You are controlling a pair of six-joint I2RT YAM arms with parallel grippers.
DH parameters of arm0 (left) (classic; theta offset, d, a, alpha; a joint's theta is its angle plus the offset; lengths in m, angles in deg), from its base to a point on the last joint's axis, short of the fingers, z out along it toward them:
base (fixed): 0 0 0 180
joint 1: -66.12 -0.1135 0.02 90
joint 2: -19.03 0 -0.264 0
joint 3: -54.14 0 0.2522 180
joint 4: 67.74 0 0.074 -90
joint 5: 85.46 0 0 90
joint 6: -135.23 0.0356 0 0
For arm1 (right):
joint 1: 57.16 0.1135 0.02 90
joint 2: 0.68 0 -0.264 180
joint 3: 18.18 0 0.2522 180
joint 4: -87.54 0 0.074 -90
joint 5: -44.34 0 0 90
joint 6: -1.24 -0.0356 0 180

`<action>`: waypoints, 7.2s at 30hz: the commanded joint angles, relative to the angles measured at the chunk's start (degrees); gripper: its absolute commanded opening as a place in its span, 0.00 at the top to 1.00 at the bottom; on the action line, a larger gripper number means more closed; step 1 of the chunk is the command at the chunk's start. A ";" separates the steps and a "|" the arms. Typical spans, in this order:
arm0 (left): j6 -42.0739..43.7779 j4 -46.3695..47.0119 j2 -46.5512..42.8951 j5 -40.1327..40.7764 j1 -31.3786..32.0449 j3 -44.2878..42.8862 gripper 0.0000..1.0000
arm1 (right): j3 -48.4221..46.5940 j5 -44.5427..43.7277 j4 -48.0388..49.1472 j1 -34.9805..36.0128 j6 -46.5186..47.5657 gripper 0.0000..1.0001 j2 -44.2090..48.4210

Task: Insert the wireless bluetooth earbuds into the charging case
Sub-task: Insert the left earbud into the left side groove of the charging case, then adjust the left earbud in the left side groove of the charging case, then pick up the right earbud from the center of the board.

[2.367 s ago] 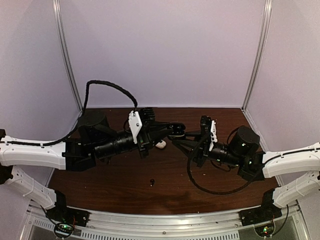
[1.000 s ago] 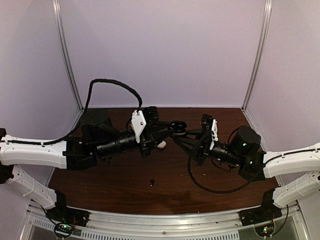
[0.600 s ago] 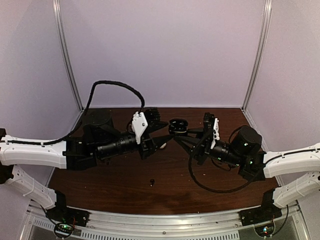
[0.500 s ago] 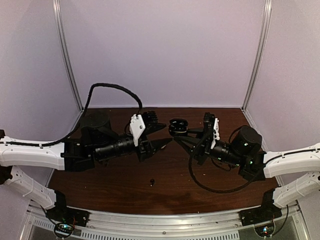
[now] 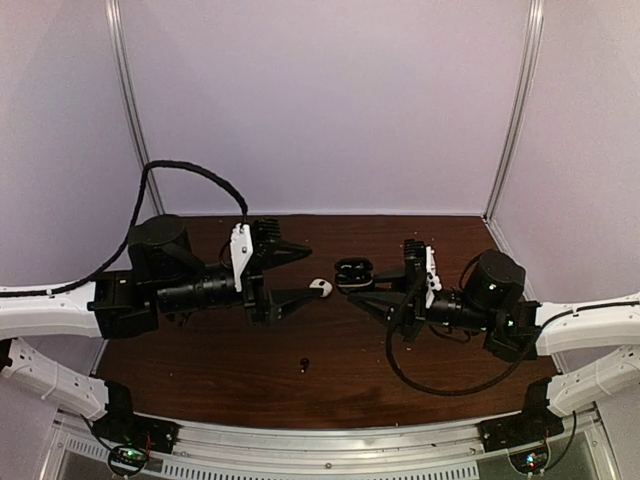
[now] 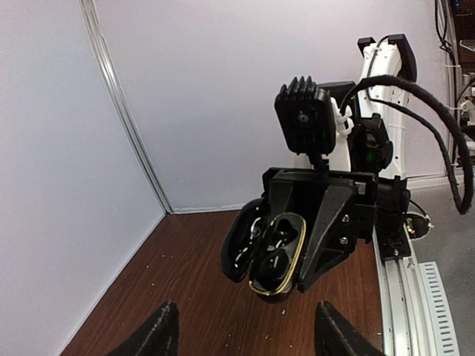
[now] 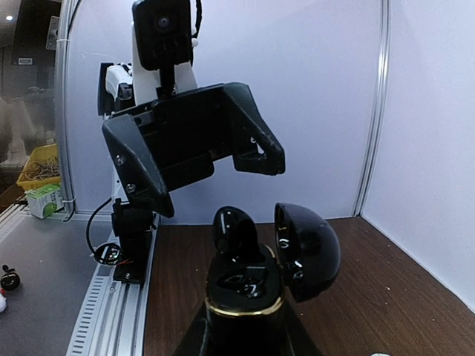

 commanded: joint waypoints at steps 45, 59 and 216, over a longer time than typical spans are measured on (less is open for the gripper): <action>-3.27 -6.74 8.07 -8.40 -3.00 -8.43 0.36 | -3.96 11.50 -6.52 -0.16 1.51 1.00 -1.13; -3.39 -3.98 4.35 -12.76 -3.62 -5.48 0.30 | -2.27 9.34 -5.62 -0.44 0.75 1.00 0.30; -15.97 21.66 8.39 1.19 -3.30 -2.83 0.87 | 11.39 -0.98 27.02 -10.81 1.50 1.00 -2.57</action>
